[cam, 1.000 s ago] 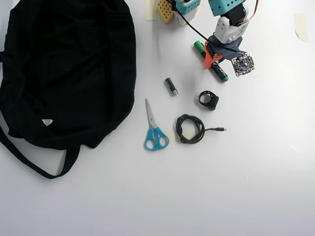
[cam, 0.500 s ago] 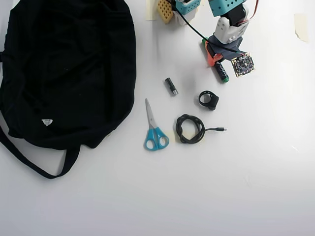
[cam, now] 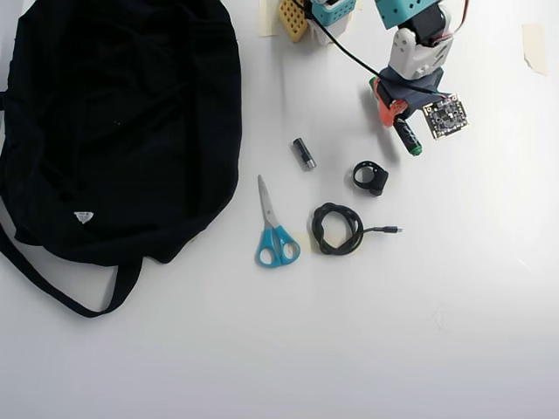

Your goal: Put the green marker into the black bag

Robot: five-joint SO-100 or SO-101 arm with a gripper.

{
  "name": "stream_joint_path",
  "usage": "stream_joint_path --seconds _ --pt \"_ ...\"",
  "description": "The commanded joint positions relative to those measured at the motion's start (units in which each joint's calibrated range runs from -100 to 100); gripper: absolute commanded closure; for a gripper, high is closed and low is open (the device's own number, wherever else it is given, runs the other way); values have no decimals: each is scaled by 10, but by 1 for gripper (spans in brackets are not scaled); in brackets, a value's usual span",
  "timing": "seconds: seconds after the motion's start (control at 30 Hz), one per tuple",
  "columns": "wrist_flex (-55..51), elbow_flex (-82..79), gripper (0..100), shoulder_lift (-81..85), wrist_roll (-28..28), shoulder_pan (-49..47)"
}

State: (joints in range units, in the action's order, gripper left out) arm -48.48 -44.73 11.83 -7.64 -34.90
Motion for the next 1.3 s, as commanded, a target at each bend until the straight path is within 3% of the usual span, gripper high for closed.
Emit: stream_joint_path --seconds 0.0,0.23,0.47,1.0,1.27 --pt "-56 77 98 12 4 5" --pt "-254 232 98 13 7 15" --pt "-374 327 98 24 37 48" --pt "-402 319 98 163 130 238" --pt "-389 322 98 158 128 351"
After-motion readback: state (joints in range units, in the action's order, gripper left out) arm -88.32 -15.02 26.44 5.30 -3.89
